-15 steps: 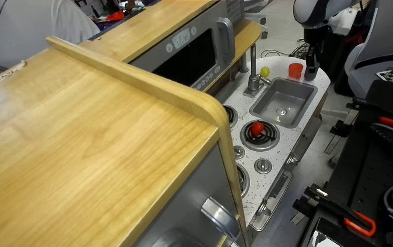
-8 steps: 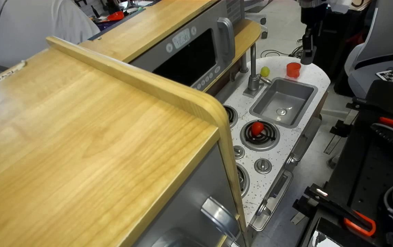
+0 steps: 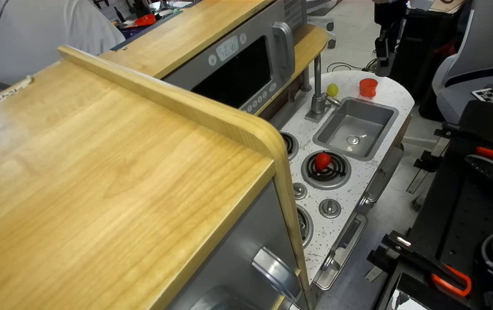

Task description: Put the grey cylinder in the orange mug, remove the cylinder from the mug

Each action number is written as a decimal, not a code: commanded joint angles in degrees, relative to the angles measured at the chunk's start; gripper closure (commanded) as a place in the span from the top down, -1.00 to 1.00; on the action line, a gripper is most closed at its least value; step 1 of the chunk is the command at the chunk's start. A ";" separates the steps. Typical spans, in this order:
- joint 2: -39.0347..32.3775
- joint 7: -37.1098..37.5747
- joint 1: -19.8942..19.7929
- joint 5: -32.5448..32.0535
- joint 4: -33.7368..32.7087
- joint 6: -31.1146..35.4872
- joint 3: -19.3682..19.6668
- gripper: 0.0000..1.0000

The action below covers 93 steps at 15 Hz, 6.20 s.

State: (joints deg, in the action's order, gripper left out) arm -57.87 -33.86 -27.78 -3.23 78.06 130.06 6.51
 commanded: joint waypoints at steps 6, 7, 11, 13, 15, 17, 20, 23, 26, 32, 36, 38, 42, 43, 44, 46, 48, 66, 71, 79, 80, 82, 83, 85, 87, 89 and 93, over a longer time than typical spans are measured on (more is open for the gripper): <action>-7.63 5.50 0.86 -0.64 -11.04 -3.27 0.26 -0.56; -8.42 5.98 0.88 -0.52 -12.04 -3.44 0.18 -0.56; -10.86 7.26 1.24 -0.62 -15.07 -3.83 0.26 -0.56; -11.84 7.73 1.36 -0.66 -16.30 -4.37 0.35 -0.56; -12.59 8.59 1.48 -0.73 -17.42 -6.00 0.68 0.49; -13.31 8.78 1.21 -0.59 -18.53 -7.67 0.66 0.73; -13.92 8.71 0.93 -0.47 -20.06 -9.86 0.68 1.00; -12.46 7.90 0.71 -0.35 -19.65 -10.35 0.35 1.00; -9.18 7.46 1.05 -0.09 -16.63 -9.27 0.60 1.00; -10.33 7.58 0.96 0.00 -17.52 -7.71 0.49 1.00; -10.68 7.40 0.96 -0.09 -17.59 -7.63 0.49 1.00; -11.31 7.62 1.11 -0.21 -17.98 -7.44 0.59 1.00; -12.49 7.84 1.36 -0.26 -18.70 -7.59 0.64 1.00; -12.79 7.74 1.37 -0.27 -18.83 -7.49 0.62 1.00; -13.08 7.78 1.46 -0.36 -18.98 -7.38 0.71 1.00; -13.84 7.63 1.42 -0.41 -19.58 -7.44 0.75 1.00; -15.28 7.61 1.00 -0.77 -21.36 -7.94 0.43 1.00; -22.18 7.15 1.17 -0.70 -31.23 -10.13 -0.09 -0.11; -21.65 7.56 1.43 -0.34 -31.17 -10.06 0.55 -0.56; -12.67 4.35 1.44 1.11 -26.68 -16.92 -2.74 -0.56; -11.39 3.98 1.31 1.08 -25.86 -17.68 -2.96 -0.56; -9.80 3.34 0.97 0.74 -22.82 -16.63 -2.69 -0.56; -9.33 3.21 0.89 0.67 -21.94 -16.50 -2.50 -0.56; -8.48 3.84 0.71 0.31 -20.07 -15.21 -1.73 -0.56; -7.73 4.74 0.52 0.07 -18.37 -14.93 -0.84 -0.56; -6.53 5.09 0.11 0.23 -16.16 -14.71 -0.28 -0.56; -4.98 5.63 -0.88 0.10 -10.87 -13.24 0.94 -0.56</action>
State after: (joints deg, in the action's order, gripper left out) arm -66.26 -28.91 -28.22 -3.09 60.76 116.03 6.72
